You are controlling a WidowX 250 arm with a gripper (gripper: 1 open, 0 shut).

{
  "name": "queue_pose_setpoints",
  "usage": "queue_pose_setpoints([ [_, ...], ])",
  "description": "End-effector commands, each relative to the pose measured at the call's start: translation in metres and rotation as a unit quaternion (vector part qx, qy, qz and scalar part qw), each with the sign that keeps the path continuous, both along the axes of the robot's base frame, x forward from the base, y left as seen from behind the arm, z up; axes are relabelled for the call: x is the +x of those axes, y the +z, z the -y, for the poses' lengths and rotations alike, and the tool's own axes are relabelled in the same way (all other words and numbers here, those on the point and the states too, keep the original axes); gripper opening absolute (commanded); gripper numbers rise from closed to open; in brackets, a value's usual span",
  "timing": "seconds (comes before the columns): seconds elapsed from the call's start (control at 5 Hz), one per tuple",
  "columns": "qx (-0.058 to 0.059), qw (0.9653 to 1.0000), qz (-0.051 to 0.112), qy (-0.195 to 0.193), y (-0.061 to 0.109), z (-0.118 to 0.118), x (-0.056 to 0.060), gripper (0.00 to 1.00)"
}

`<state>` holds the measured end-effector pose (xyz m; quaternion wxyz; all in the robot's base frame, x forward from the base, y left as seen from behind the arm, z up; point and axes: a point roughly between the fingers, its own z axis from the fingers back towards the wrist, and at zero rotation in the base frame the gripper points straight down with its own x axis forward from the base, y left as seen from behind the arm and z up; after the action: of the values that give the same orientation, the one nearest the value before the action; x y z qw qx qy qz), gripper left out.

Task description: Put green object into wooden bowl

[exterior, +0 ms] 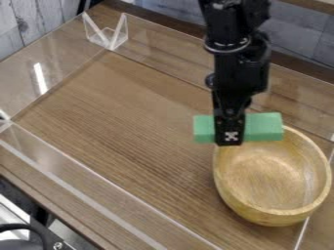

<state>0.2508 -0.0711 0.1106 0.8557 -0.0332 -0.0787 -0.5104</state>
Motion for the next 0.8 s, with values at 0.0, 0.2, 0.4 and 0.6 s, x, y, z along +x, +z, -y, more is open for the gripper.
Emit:
queue_pose_setpoints([
  [0.0,0.000,0.9997,0.023,0.002,0.005,0.019,-0.012,0.00],
  [0.2,-0.001,0.9997,0.023,-0.011,-0.006,0.041,-0.023,0.00],
  [0.4,0.000,0.9991,0.021,-0.038,-0.017,0.053,-0.016,0.00],
  [0.6,0.000,0.9986,0.019,-0.050,-0.025,0.054,-0.007,1.00],
])
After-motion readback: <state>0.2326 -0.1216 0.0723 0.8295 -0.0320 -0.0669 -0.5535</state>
